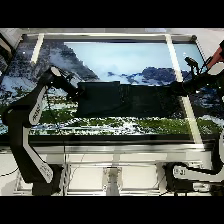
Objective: Fold the clothes and pants, and hang the long-sleeved shirts on hangers.
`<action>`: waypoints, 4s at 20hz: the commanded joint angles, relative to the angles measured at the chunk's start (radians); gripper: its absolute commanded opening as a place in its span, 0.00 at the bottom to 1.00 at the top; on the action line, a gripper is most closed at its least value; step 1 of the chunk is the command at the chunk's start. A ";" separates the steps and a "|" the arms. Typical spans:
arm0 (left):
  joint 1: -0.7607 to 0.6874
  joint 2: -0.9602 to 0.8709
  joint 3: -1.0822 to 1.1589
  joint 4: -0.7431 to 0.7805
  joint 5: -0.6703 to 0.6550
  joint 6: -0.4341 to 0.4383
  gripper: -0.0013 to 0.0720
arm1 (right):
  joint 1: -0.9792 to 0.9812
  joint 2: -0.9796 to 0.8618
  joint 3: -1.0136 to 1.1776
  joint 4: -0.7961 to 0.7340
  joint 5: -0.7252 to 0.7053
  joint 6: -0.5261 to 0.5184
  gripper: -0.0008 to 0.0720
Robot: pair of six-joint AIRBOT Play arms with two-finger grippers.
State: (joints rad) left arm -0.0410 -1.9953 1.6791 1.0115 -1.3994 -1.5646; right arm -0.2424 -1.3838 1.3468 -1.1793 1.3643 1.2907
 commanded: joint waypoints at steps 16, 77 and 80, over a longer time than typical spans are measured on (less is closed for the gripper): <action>0.218 0.425 0.370 0.312 -0.328 0.103 0.05 | 0.000 0.000 0.000 0.085 0.004 0.010 0.46; -0.050 0.355 -0.035 0.418 -0.010 0.061 0.69 | 0.175 -0.351 -0.069 0.283 -0.151 -0.160 0.95; 0.005 0.471 -0.222 0.435 0.049 0.061 0.69 | 0.223 -0.352 -0.069 0.288 -0.192 -0.159 0.93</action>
State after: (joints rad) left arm -0.0860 -1.6241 1.6089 1.4101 -1.4158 -1.5040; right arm -0.0685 -1.7267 1.2781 -0.8917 1.2175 1.1389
